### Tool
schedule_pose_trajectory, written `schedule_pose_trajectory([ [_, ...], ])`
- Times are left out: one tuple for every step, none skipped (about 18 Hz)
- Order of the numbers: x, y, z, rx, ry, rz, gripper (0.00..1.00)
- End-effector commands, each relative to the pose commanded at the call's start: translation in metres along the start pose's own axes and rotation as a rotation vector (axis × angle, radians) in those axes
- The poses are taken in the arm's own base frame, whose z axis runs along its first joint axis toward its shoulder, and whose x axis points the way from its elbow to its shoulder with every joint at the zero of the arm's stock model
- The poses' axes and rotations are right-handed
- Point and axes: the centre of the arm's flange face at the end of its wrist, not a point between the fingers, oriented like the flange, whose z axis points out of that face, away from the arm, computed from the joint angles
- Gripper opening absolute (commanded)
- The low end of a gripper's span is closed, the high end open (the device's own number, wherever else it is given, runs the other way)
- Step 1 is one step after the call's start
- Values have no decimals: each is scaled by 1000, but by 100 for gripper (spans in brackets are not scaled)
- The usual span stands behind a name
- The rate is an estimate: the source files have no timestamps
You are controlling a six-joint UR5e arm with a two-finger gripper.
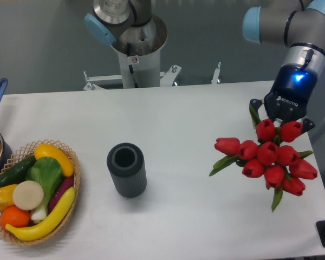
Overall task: Insert the flowers into the vase
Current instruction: 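Carry the red tulip bunch with the gripper over the grey vase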
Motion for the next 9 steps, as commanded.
schedule_pose_trajectory([
  [2, 0, 4, 19, 12, 8, 14],
  [2, 3, 8, 56, 31, 9, 14],
  [6, 2, 11, 107, 56, 23, 14],
  [16, 5, 19, 153, 88, 39, 14],
  [25, 9, 24, 188, 111, 53, 14],
  [34, 15, 27, 216, 128, 56, 14],
  [44, 18, 32, 248, 151, 47, 14],
  [55, 18, 38, 289, 179, 36, 14],
  [63, 16, 39, 330, 199, 31, 14],
])
